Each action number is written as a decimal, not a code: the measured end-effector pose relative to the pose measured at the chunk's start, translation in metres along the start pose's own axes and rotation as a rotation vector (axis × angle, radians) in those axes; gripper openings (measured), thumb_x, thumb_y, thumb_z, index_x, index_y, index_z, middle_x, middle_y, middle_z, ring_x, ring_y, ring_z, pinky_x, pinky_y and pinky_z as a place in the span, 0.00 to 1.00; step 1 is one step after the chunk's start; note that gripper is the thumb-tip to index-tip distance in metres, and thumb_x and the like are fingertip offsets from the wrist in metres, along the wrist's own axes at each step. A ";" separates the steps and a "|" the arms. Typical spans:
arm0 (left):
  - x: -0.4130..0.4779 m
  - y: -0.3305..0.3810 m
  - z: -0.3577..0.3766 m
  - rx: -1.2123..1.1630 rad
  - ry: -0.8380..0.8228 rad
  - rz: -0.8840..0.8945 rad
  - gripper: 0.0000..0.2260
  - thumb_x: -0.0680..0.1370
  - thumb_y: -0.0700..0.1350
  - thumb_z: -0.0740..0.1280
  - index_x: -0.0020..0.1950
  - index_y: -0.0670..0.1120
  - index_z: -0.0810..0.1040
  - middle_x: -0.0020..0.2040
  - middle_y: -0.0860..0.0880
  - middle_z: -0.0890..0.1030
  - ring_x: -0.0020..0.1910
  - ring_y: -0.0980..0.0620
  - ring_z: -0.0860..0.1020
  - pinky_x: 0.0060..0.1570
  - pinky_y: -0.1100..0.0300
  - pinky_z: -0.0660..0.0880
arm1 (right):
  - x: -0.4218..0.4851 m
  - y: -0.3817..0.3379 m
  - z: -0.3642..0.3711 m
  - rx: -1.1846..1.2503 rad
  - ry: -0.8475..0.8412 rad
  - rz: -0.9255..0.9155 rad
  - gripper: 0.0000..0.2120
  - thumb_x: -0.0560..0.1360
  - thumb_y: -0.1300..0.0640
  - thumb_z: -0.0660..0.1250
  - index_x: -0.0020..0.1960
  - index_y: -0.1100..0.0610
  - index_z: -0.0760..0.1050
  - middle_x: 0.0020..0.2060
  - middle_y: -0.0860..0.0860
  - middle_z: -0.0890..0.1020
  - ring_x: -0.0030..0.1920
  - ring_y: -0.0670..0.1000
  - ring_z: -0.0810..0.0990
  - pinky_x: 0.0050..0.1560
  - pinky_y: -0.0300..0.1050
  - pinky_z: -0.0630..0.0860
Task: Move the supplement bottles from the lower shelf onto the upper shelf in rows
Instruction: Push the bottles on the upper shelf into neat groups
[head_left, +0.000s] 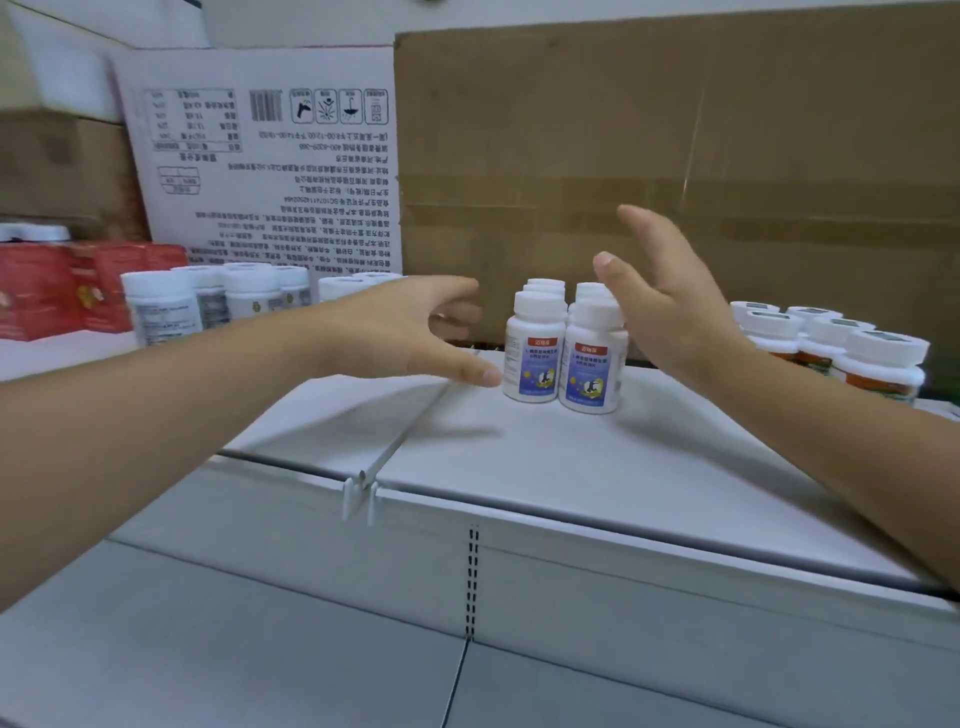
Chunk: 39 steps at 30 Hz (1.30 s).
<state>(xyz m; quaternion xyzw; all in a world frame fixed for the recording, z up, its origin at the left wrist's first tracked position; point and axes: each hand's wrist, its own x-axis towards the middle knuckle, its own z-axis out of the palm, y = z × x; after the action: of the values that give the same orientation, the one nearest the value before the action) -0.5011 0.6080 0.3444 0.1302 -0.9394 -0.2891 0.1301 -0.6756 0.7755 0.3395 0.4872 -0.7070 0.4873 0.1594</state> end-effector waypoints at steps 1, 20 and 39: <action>-0.009 0.001 -0.004 -0.018 0.079 0.023 0.47 0.62 0.56 0.78 0.77 0.49 0.62 0.67 0.57 0.75 0.62 0.62 0.75 0.60 0.65 0.72 | 0.001 -0.007 -0.003 0.052 0.044 -0.028 0.25 0.79 0.50 0.60 0.75 0.54 0.63 0.73 0.48 0.68 0.73 0.45 0.65 0.73 0.42 0.61; -0.026 -0.095 -0.071 -0.008 0.209 -0.095 0.59 0.51 0.66 0.78 0.77 0.56 0.55 0.79 0.56 0.57 0.75 0.55 0.61 0.72 0.49 0.63 | 0.007 -0.084 0.120 0.275 -0.331 0.283 0.42 0.78 0.46 0.65 0.80 0.54 0.41 0.72 0.50 0.67 0.62 0.46 0.67 0.58 0.41 0.62; 0.044 -0.158 -0.059 -0.329 -0.024 0.098 0.44 0.63 0.48 0.82 0.73 0.51 0.62 0.63 0.58 0.79 0.60 0.62 0.77 0.61 0.65 0.73 | 0.038 -0.046 0.184 0.290 -0.218 0.381 0.24 0.75 0.42 0.67 0.60 0.45 0.54 0.58 0.41 0.74 0.50 0.34 0.74 0.43 0.29 0.71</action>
<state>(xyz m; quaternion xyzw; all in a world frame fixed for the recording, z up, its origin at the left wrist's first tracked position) -0.4967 0.4375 0.3079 0.0575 -0.8861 -0.4339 0.1522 -0.6087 0.5973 0.3031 0.4125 -0.7217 0.5495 -0.0838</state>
